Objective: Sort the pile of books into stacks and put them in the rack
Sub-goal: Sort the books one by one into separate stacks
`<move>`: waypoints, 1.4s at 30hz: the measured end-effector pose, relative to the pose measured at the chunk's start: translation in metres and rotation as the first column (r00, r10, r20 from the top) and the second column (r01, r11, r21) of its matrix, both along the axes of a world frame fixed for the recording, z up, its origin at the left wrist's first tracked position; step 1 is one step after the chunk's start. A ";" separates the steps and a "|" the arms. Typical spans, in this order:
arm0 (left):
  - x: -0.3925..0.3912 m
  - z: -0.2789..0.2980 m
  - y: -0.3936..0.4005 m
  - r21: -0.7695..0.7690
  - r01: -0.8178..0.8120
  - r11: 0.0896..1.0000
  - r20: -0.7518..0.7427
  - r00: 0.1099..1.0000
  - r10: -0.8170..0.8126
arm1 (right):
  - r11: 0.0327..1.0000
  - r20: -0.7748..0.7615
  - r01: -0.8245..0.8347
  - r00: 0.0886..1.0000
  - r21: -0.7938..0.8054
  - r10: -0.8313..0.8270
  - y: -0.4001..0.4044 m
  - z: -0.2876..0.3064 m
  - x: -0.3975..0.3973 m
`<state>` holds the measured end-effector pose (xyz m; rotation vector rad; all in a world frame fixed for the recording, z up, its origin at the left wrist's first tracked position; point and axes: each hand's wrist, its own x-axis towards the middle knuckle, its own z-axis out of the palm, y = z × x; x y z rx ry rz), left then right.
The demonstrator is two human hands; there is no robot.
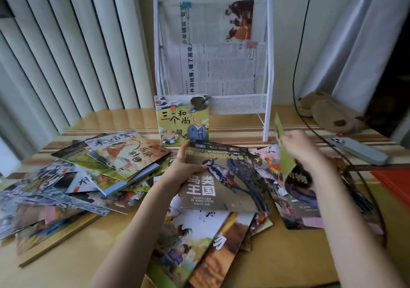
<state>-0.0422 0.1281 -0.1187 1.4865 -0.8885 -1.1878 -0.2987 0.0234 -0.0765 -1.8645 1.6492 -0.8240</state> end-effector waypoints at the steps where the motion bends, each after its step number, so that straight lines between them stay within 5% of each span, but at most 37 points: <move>1: -0.001 -0.001 0.000 -0.024 0.013 1.000 0.028 1.000 -0.013 | 1.000 0.051 -0.016 0.999 -0.008 0.017 0.002 0.014 -0.001; 4: -0.011 0.002 -0.001 -0.035 0.014 0.999 0.092 0.996 -0.010 | 0.976 -0.007 -0.213 0.977 0.045 0.214 0.027 0.029 0.040; 9: -0.013 0.012 0.004 0.007 0.021 1.000 -0.069 0.997 -0.021 | 0.888 -0.191 -0.457 0.869 0.048 0.457 0.079 -0.004 0.121; 13: -0.017 0.004 0.003 -0.007 -0.058 0.998 0.121 0.991 0.058 | 0.943 0.132 -0.331 0.937 0.043 0.323 0.058 -0.003 0.085; 16: -0.021 0.006 0.005 -0.063 -0.108 0.992 -0.004 0.994 0.108 | 0.991 0.094 -0.092 0.992 0.100 0.082 0.032 -0.023 0.046; 20: -0.027 0.010 0.005 -0.254 -0.061 0.965 -0.088 0.995 0.040 | 0.951 0.217 -0.106 0.975 0.292 0.042 0.018 -0.040 0.036; 22: -0.030 0.017 -0.001 -0.415 0.024 0.909 -0.039 0.998 -0.044 | 0.958 0.376 -0.161 0.925 0.236 0.063 0.013 -0.035 0.039; 25: -0.038 0.042 -0.010 -0.571 0.177 0.802 0.213 0.975 -0.063 | 0.990 0.730 -0.137 0.680 0.035 0.068 0.009 -0.017 0.035; 27: -0.048 0.054 -0.023 -0.609 0.193 0.769 0.287 0.958 -0.013 | 0.997 0.794 -0.045 0.603 -0.067 0.080 0.003 -0.010 0.030; 33: -0.049 0.020 -0.051 -0.455 0.051 0.889 0.198 0.979 0.045 | 0.967 0.569 -0.253 0.793 -0.021 0.220 -0.001 -0.020 0.021; 36: -0.043 0.016 -0.066 -0.479 -0.030 0.877 0.179 0.975 0.131 | 0.970 0.421 -0.242 0.879 -0.014 0.225 -0.025 -0.028 0.010; 39: -0.036 0.018 -0.083 -0.485 -0.105 0.868 0.147 0.969 0.199 | 0.977 0.117 -0.213 0.970 -0.006 0.212 -0.055 -0.035 0.007; 42: -0.034 0.019 -0.099 -0.479 -0.176 0.860 0.075 0.968 0.240 | 0.914 -0.293 -0.381 0.866 0.136 0.405 -0.067 -0.049 0.012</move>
